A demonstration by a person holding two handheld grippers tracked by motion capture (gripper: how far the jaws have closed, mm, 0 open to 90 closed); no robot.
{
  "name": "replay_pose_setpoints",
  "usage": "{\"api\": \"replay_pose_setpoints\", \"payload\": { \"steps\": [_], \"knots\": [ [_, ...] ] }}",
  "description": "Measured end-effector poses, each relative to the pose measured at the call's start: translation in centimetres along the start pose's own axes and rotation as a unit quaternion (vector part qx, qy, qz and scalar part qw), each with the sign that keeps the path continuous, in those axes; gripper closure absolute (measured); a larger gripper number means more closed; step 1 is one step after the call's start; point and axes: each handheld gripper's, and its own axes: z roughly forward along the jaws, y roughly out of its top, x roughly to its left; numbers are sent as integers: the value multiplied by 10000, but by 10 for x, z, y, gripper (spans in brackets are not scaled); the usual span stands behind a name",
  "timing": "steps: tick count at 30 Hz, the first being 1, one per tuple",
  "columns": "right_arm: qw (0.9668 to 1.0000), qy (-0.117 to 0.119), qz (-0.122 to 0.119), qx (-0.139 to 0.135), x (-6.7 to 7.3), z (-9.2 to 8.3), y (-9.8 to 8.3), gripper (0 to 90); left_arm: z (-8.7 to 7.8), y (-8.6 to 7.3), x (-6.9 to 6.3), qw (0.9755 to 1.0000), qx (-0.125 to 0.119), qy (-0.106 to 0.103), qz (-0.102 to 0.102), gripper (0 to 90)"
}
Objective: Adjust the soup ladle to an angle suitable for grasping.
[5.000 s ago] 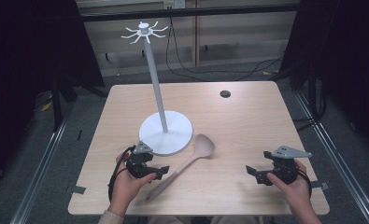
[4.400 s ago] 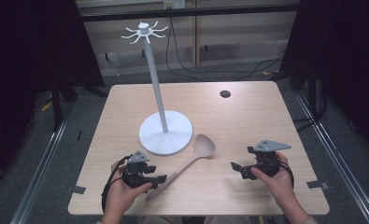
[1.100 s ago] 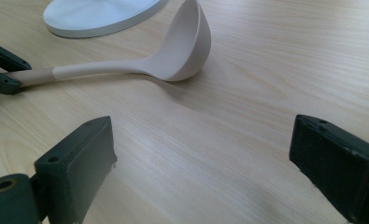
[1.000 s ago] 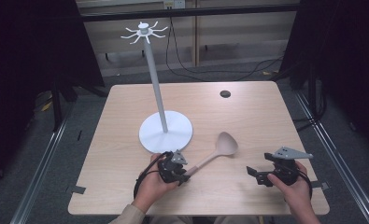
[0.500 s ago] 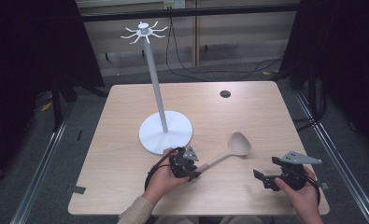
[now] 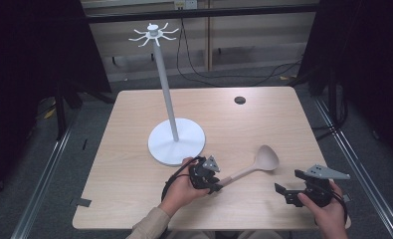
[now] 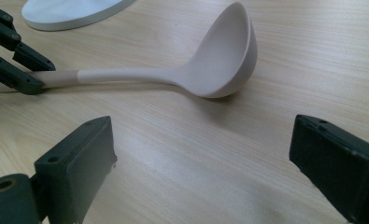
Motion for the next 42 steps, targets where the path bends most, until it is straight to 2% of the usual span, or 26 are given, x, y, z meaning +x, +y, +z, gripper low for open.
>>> {"api": "replay_pose_setpoints", "payload": {
  "steps": [1, 2, 3, 4, 5, 6, 8, 12, 14, 15, 16, 17, 18, 19, 20, 21, 22, 23, 25, 26, 29, 34, 35, 36, 39, 42],
  "knots": [
    [10000, 1, -26, 4, -1, 0, 0, 65, 0, -1, 1, 10000, -26, 1, -54, 700],
    [10000, 11, -33, 11, 0, 0, 1, 65, -1, -1, 1, 10000, -20, 38, -52, 641],
    [10000, 11, -33, 11, 0, 0, 1, 65, -1, -2, 2, 9999, -25, 99, -25, 641],
    [10000, 24, -42, 6, 1, 1, 1, 65, -2, -4, 2, 9998, -23, 178, 14, 577],
    [10000, 25, -57, 19, 1, 1, 2, 65, -3, -5, 2, 9999, -8, 118, -11, 576],
    [10000, 40, -68, 6, 2, 2, 3, 65, -4, -6, 1, 9999, -41, 143, -73, 594],
    [10000, 74, -45, -8, 3, 3, 4, 65, -8, -9, 0, 9998, 33, 193, -99, 570],
    [9999, 121, -94, -20, 6, 7, 8, 65, -15, -18, 1, 9994, 23, 231, -245, 555],
    [9998, 160, -143, -12, 8, 10, 11, 65, -19, -22, 0, 9986, 64, 387, -344, 554],
    [9997, 179, -148, -21, 9, 11, 12, 65, -23, -25, 2, 9983, 191, 487, -237, 554],
    [9997, 207, -163, -25, 11, 13, 13, 65, -24, -29, 1, 9977, 65, 542, -414, 548],
    [9995, 241, -196, -19, 12, 15, 15, 65, -27, -31, 3, 9975, 151, 588, -364, 535],
    [9995, 253, -199, -21, 14, 16, 16, 65, -30, -34, 4, 9969, 142, 657, -404, 529],
    [9994, 276, -219, -21, 14, 18, 18, 65, -30, -37, 4, 9950, 33, 809, -577, 524],
    [9993, 294, -236, -25, 15, 19, 19, 65, -35, -39, 9, 9950, 198, 880, -434, 525],
    [9992, 318, -249, -24, 17, 20, 20, 65, -37, -42, 11, 9938, 215, 969, -500, 526],
    [9991, 331, -280, -10, 17, 22, 21, 64, -37, -45, 11, 9911, -12, 1050, -812, 525],
    [9990, 351, -289, -29, 18, 23, 22, 65, -40, -46, 14, 9912, 92, 1071, -768, 524],
    [9988, 361, -332, -10, 19, 24, 23, 65, -42, -50, 19, 9889, 9, 1167, -922, 518],
    [9987, 372, -343, -12, 19, 25, 23, 65, -43, -52, 22, 9869, -37, 1264, -1005, 519],
    [9988, 375, -306, 1, 19, 25, 22, 65, -44, -53, 27, 9836, -102, 1398, -1138, 527],
    [9991, 305, -299, 38, 17, 21, 18, 65, -45, -53, 35, 9795, -129, 1555, -1275, 548],
    [9992, 307, -272, 19, 17, 20, 18, 65, -44, -53, 36, 9776, -176, 1618, -1335, 554],
    [9991, 283, -308, 27, 16, 19, 17, 65, -45, -52, 37, 9776, -168, 1623, -1327, 559],
    [9994, 253, -251, 6, 16, 16, 16, 65, -44, -51, 38, 9755, -199, 1701, -1384, 574],
    [9992, 225, -326, 33, 15, 15, 15, 66, -43, -51, 40, 9757, -224, 1696, -1369, 570]
  ]
}}
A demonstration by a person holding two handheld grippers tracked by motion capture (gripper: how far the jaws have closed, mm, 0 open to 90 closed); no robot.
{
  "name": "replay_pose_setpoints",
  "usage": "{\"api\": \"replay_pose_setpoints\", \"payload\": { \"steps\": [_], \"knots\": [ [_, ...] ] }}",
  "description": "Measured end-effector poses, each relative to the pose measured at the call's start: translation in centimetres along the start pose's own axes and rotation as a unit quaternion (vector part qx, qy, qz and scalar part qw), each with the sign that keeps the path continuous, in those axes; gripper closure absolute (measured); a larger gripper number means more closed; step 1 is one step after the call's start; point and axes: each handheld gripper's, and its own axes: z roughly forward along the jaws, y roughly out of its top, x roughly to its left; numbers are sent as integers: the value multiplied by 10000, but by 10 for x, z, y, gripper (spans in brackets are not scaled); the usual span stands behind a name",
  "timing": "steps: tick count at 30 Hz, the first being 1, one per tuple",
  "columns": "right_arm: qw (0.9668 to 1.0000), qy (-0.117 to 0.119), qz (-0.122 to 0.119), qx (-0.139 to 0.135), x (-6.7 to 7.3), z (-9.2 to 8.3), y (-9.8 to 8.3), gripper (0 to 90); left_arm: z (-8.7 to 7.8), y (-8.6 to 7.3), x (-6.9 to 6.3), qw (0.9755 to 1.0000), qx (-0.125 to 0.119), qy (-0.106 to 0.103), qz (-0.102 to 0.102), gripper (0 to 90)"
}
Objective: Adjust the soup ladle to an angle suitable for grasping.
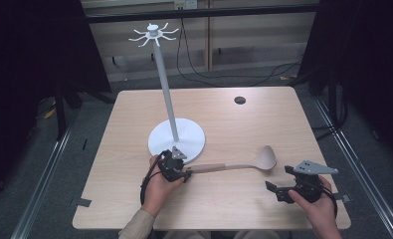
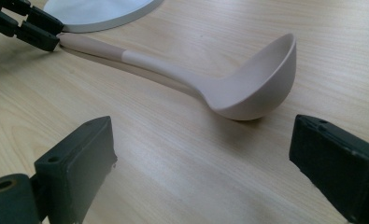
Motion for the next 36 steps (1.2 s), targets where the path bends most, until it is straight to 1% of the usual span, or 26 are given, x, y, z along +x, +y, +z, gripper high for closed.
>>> {"api": "replay_pose_setpoints", "payload": {
  "steps": [1, 2, 3, 4, 5, 6, 7, 10, 11, 12, 13, 16, 17, 18, 19, 20, 21, 22, 23, 24, 25, 30, 31, 33, 34, 36],
  "knots": [
    [10000, -14, -22, -9, 0, 0, 0, 67, 0, 0, 0, 10000, -1, -43, -46, 569],
    [10000, -26, 9, -19, -1, -1, 1, 67, 0, -1, 1, 10000, -31, -29, -82, 570],
    [10000, -29, -13, -28, -1, -1, 2, 67, -1, -1, 2, 9999, -27, -96, -125, 570],
    [10000, -19, -8, -40, -1, -1, 3, 67, -2, -1, 2, 9999, -32, -56, -118, 566],
    [10000, -5, -44, -31, -1, -1, 4, 67, -3, -2, 2, 9998, -46, -80, -157, 561],
    [10000, -7, -60, 2, 1, 0, 6, 67, -4, -3, 2, 9997, -63, -162, -169, 551],
    [9999, 29, -111, 1, 1, 1, 7, 67, -7, -4, 3, 9996, -54, -194, -181, 544],
    [9994, 134, -310, 87, 7, 7, 12, 67, -11, -8, 2, 9993, -133, -159, -313, 518],
    [9991, 170, -364, 98, 9, 9, 14, 67, -13, -10, 3, 9992, -114, -233, -305, 507],
    [9988, 238, -417, 107, 11, 11, 16, 65, -15, -11, 4, 9991, -129, -256, -308, 493],
    [9984, 294, -465, 132, 14, 13, 19, 64, -16, -13, 4, 9987, -172, -288, -390, 473],
    [9970, 380, -658, 174, 20, 21, 27, 65, -22, -18, 6, 9987, -211, -197, -412, 435],
    [9964, 403, -714, 200, 22, 24, 30, 65, -23, -20, 6, 9982, -259, -232, -481, 413],
    [9958, 438, -771, 226, 24, 27, 32, 65, -24, -22, 7, 9980, -265, -220, -524, 388],
    [9947, 480, -868, 267, 27, 32, 37, 65, -25, -23, 7, 9981, -257, -198, -527, 335],
    [9947, 480, -868, 267, 27, 32, 37, 65, -26, -25, 7, 9982, -265, -158, -518, 335],
    [9942, 542, -887, 275, 29, 35, 40, 64, -26, -27, 7, 9977, -354, -160, -564, 305],
    [9936, 602, -906, 290, 31, 39, 44, 64, -28, -29, 8, 9977, -339, -154, -567, 280],
    [9930, 616, -960, 308, 32, 42, 47, 64, -29, -30, 8, 9971, -412, -118, -627, 270],
    [9923, 637, -1013, 322, 33, 44, 51, 64, -32, -31, 9, 9977, -385, -96, -556, 253],
    [9918, 668, -1033, 335, 34, 47, 54, 64, -33, -33, 10, 9977, -399, -61, -549, 237],
    [9877, 768, -1263, 508, 37, 60, 70, 66, -39, -40, 13, 9966, -510, 3, -644, 181],
    [9873, 818, -1256, 531, 37, 63, 73, 66, -40, -41, 14, 9974, -441, 13, -573, 167],
    [9866, 895, -1225, 600, 36, 66, 77, 66, -42, -43, 15, 9971, -479, 53, -594, 151],
    [9857, 899, -1249, 686, 36, 70, 79, 65, -43, -43, 15, 9967, -528, 7, -624, 145],
    [9838, 946, -1307, 783, 34, 75, 83, 66, -44, -44, 15, 9965, -554, 60, -618, 120]
  ]
}}
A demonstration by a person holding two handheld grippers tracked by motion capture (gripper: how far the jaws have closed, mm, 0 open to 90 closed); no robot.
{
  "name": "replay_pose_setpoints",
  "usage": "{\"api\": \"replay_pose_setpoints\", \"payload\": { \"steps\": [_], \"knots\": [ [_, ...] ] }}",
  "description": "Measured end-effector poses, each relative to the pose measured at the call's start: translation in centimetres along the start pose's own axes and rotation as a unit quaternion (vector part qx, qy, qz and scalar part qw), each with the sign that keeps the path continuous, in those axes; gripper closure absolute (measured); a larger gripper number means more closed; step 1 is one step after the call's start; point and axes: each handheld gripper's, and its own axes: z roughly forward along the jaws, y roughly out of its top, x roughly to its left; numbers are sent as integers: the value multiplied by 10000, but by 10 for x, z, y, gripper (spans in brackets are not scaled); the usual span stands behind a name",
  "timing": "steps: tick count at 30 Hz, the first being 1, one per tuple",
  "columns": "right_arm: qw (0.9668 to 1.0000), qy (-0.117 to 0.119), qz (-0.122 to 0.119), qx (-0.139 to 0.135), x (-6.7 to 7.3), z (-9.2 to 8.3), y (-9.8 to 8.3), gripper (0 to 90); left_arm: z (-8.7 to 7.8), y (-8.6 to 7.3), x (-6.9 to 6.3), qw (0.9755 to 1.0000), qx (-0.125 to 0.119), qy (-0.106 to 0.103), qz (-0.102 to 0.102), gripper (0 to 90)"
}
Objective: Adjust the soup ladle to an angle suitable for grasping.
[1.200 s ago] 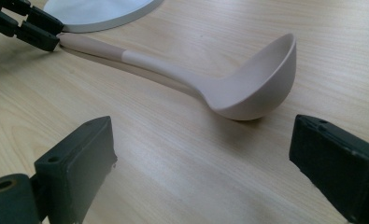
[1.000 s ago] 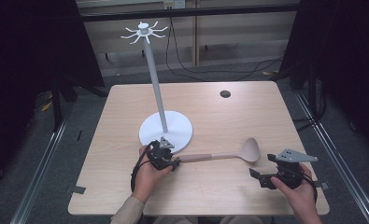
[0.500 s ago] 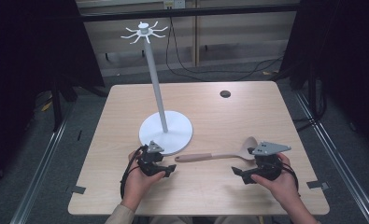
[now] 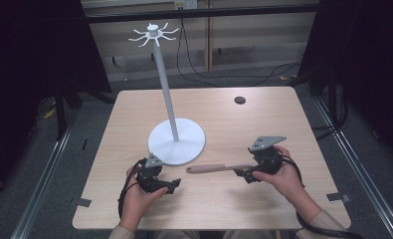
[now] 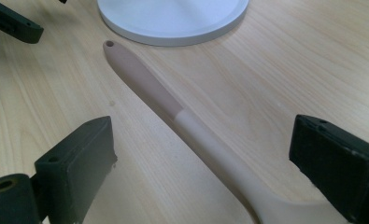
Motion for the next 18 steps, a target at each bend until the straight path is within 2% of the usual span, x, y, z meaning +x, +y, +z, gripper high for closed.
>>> {"api": "replay_pose_setpoints", "payload": {
  "steps": [7, 11, 14, 18],
  "knots": [
    [9998, 117, -56, 151, -10, 9, 10, 66, 1, 0, 1, 9998, -113, -128, -34, 79],
    [9993, 260, -115, 252, -15, 14, 14, 57, 0, 0, 2, 9998, -136, -118, -13, 79],
    [9981, 331, -190, 483, -15, 20, 15, 55, 0, 0, 2, 9998, -155, -123, -57, 79],
    [9950, 403, -459, 789, -11, 28, 16, 90, -1, 0, 2, 9998, -138, -120, -43, 79]
  ]
}}
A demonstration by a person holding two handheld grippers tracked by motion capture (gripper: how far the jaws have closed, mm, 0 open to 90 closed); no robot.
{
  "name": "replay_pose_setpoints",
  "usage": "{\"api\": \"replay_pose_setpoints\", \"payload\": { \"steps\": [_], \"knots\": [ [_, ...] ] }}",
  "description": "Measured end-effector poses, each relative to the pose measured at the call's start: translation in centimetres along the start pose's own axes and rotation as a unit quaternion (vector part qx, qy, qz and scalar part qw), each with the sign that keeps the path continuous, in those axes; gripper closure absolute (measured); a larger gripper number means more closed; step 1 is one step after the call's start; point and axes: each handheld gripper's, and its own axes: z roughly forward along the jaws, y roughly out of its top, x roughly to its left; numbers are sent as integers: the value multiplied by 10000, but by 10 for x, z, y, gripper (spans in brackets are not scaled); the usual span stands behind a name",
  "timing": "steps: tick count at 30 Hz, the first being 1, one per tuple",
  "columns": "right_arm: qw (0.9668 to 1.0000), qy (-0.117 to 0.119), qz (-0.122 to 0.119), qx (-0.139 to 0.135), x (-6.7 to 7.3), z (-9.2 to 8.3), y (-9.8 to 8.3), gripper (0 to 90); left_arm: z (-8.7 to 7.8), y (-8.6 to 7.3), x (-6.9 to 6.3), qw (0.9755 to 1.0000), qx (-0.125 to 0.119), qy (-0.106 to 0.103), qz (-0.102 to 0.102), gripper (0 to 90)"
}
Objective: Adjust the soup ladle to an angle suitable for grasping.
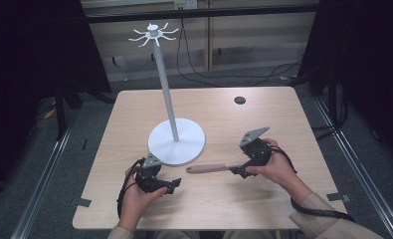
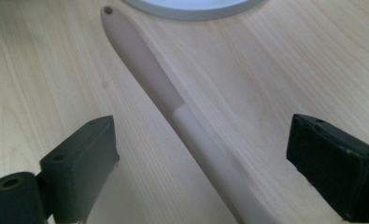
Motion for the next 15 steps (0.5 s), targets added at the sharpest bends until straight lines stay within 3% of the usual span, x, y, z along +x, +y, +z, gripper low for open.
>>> {"api": "replay_pose_setpoints", "payload": {
  "steps": [12, 15],
  "knots": [
    [9962, 131, -525, 676, 6, 20, 9, 186, -1, 0, 2, 10000, -38, -35, -12, 80],
    [9952, 166, -510, 823, 7, 23, 9, 220, -1, 0, 2, 10000, -59, -42, -37, 80]
  ]
}}
